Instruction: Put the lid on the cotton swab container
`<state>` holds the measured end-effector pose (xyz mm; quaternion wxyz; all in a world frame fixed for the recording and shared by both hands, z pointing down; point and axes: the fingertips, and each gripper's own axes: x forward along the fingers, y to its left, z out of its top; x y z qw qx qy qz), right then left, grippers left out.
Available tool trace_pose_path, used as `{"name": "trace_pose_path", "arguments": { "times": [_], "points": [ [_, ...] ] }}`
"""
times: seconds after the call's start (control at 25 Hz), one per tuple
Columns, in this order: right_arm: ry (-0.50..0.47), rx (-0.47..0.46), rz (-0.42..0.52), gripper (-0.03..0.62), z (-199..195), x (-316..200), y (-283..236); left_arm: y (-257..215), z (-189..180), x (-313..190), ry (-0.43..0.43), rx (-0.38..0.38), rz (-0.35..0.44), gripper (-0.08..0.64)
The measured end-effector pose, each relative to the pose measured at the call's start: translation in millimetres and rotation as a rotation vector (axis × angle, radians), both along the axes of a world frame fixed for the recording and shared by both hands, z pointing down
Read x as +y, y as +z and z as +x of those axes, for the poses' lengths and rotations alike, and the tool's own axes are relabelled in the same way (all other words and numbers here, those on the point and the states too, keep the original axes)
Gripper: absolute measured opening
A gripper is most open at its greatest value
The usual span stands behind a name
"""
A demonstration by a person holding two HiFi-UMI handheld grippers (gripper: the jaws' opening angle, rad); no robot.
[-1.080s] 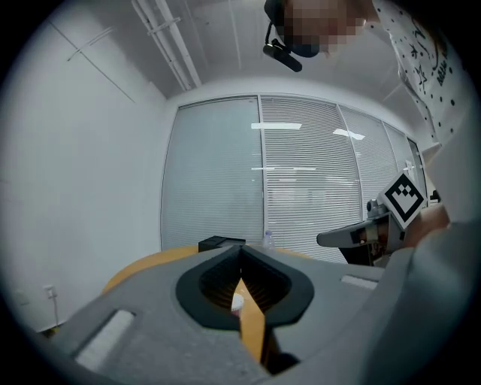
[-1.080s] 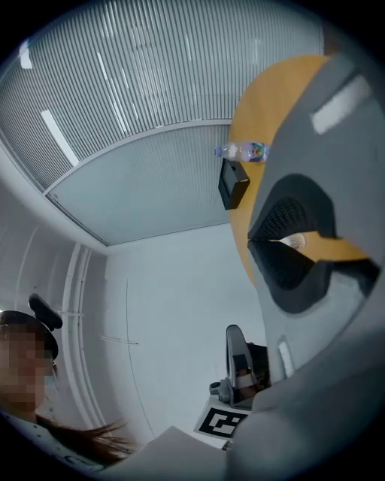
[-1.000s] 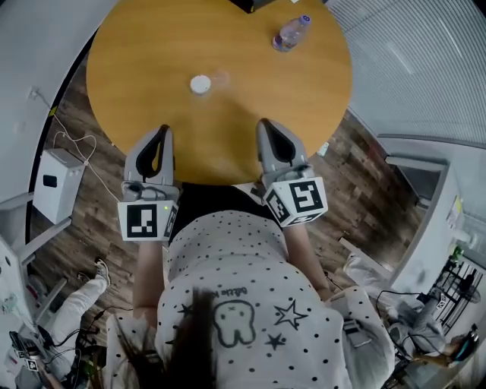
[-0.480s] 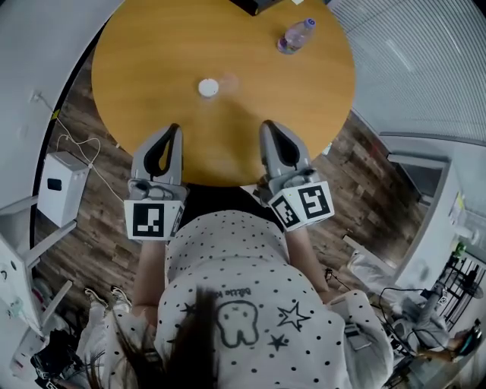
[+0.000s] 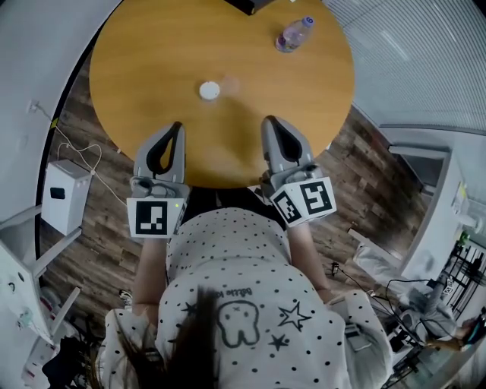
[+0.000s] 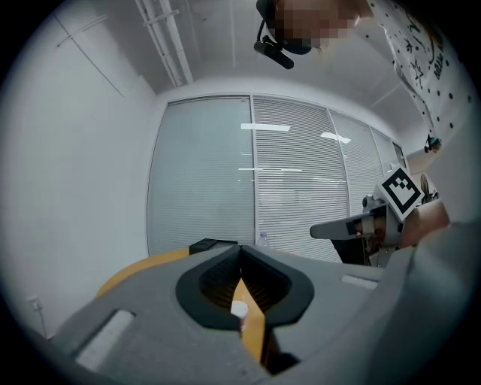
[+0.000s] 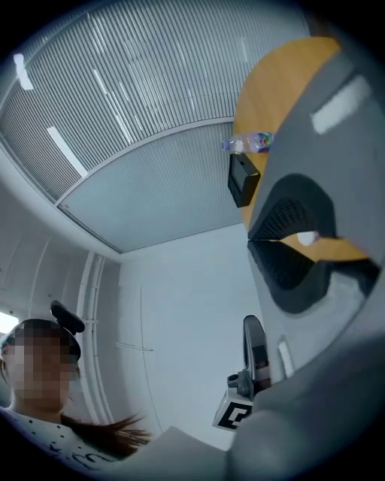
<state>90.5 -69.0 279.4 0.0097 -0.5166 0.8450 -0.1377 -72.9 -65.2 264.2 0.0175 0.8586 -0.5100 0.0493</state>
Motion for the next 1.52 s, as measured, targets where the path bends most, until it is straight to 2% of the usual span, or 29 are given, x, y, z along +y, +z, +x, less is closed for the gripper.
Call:
{"name": "trace_pose_path", "arguments": {
  "times": [0.64, 0.96, 1.16, 1.2, 1.28, 1.32, 1.36, 1.52],
  "points": [
    [0.009, 0.043, -0.010, 0.005, -5, -7, 4, 5, -12, -14, -0.018, -0.004, -0.006, 0.011],
    [0.025, 0.039, -0.002, 0.005, -2, -16, 2, 6, -13, -30, 0.003, -0.023, -0.002, 0.012],
    [0.043, 0.035, -0.030, 0.006, 2, -28, 12, 21, -11, -44, 0.046, -0.052, -0.021, 0.014],
    [0.046, 0.036, -0.037, 0.040, 2, -31, 14, 25, -10, -48, 0.056, -0.058, -0.031, 0.014],
    [0.054, 0.038, -0.052, 0.049, 3, -39, 20, 35, -9, -55, 0.082, -0.073, -0.043, 0.015],
    [0.057, 0.040, -0.060, 0.049, 3, -43, 24, 41, -8, -59, 0.096, -0.082, -0.049, 0.026],
    [0.059, 0.041, -0.068, 0.049, 3, -48, 29, 48, -6, -63, 0.110, -0.089, -0.057, 0.065],
    [0.048, 0.045, -0.113, 0.049, 0, -67, 53, 82, -1, -77, 0.173, -0.107, -0.107, 0.106]
  ]
}}
